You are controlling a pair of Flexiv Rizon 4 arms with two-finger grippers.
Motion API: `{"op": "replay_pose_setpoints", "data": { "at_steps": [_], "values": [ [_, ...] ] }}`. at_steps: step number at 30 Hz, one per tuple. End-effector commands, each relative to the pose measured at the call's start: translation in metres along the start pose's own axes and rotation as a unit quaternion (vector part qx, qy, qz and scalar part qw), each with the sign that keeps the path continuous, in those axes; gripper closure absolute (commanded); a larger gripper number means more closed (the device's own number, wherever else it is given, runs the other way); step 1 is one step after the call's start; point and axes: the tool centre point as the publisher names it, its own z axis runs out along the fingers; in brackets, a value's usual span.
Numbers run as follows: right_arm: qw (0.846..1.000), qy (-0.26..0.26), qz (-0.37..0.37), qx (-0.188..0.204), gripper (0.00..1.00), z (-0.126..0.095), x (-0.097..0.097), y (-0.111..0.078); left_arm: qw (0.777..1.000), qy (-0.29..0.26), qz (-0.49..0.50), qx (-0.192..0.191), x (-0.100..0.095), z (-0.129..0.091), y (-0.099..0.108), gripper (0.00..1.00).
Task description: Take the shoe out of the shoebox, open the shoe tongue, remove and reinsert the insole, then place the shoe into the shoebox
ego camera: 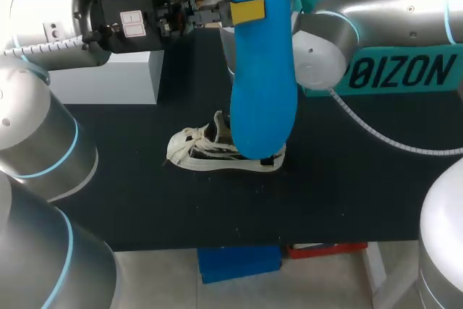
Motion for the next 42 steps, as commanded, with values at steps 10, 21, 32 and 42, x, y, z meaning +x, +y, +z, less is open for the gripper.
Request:
{"op": "replay_pose_setpoints", "data": {
  "at_steps": [10, 21, 32, 42],
  "values": [
    [1.000, -0.002, -0.011, 0.003, 0.00, -0.002, -0.002, 0.000, 1.000, -0.002, -0.001, -0.001, 0.001, 0.000, 0.000, 1.00],
    [0.989, 0.003, -0.019, -0.144, 0.00, -0.003, -0.003, -0.008, 1.000, -0.002, -0.001, -0.001, 0.001, 0.000, 0.000, 1.00],
    [0.950, -0.013, -0.004, -0.311, 0.00, 0.001, -0.008, -0.012, 1.000, -0.002, -0.001, -0.001, 0.001, 0.000, 0.000, 1.00],
    [0.922, -0.013, -0.005, -0.388, 0.00, 0.006, -0.011, -0.014, 1.000, -0.002, -0.001, -0.001, 0.001, 0.000, 0.000, 1.00]
  ]
}}
